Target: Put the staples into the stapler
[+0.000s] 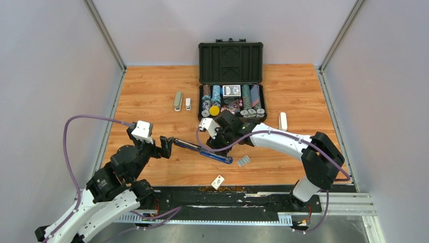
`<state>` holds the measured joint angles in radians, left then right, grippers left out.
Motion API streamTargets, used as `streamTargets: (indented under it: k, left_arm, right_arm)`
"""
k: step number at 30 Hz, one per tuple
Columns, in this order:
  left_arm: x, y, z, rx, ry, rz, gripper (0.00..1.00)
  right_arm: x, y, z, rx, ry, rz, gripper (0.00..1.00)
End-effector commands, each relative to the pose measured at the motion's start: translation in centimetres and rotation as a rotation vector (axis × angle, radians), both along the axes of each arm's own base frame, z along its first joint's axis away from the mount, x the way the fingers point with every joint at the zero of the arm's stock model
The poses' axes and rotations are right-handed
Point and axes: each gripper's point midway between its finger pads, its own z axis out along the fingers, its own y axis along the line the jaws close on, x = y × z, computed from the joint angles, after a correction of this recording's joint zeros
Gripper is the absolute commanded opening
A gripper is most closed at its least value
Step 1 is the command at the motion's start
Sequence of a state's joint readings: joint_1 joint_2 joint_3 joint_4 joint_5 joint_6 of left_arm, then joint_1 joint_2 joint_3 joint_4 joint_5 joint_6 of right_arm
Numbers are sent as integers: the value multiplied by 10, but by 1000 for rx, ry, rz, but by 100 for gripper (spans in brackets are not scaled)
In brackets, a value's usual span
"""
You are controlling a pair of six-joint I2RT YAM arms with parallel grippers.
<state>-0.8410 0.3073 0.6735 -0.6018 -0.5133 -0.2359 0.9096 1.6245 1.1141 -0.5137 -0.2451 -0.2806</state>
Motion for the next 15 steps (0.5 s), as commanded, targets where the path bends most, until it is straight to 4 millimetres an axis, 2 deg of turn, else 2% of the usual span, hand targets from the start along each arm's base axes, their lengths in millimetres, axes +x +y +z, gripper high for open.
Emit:
streamTargets:
  k: [1,9,15]
  left_arm:
    - [4,-1,2,4,-15,4,100]
    - [6,-5,-3,12,14,7,100]
    - [10,-14,-17,20,88,15,100]
  right_arm:
    - [12,8,19,48,-62,-56,50]
    - [1,-9,6,95,-91,-91,61]
    - [-9,-10,1,167,-99,-69,62]
